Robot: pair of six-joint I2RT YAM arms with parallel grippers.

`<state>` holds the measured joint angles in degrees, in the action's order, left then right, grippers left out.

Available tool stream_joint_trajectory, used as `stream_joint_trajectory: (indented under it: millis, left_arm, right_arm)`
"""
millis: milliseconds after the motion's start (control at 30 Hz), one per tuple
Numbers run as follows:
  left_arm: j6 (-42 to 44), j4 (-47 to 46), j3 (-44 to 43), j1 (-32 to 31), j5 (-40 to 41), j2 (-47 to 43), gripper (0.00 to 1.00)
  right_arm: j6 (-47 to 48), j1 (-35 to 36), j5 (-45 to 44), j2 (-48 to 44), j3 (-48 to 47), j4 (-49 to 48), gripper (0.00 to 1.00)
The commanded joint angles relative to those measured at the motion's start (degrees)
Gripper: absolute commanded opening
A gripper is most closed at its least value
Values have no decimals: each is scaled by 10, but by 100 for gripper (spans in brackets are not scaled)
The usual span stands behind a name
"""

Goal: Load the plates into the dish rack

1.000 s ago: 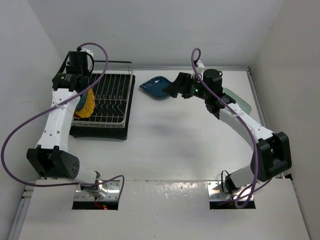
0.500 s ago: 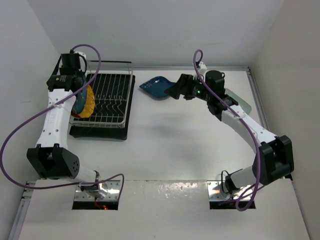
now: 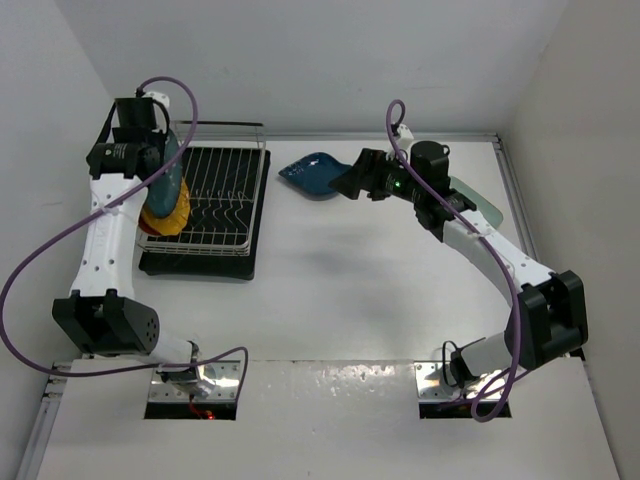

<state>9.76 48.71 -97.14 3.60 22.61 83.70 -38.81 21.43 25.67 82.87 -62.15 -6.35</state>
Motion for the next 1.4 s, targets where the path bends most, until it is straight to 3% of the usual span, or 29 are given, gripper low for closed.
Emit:
stream_joint_trajectory:
  millis: [0, 400, 500, 667, 833, 1000, 1133, 1367]
  left_arm:
    - [-4, -70, 3, 4, 22, -17, 0]
    - [2, -130, 128, 14, 32, -17, 0]
    - [2, -137, 145, 27, 2, -12, 0]
    - [-10, -143, 146, 34, -18, 8, 23]
    - [-15, -143, 115, 40, -23, 19, 46]
    - [-10, -126, 86, 40, -23, 24, 57]
    - [3, -105, 53, 40, -36, 37, 64]
    - [13, -68, -6, 40, -42, 47, 69]
  right_arm:
    - [9, -3, 4, -10, -11, -9, 100]
    - [11, 1, 3, -23, 0, -11, 100]
    - [12, -9, 4, -19, 0, -8, 100]
    - [16, -12, 2, 18, -35, 28, 100]
    - [26, -18, -67, 114, -135, 173, 100]
    - [-17, -24, -139, 228, -214, 193, 94]
    - [-43, -27, -213, 322, -300, 203, 77]
    - [-81, -31, -293, 500, -467, 267, 71]
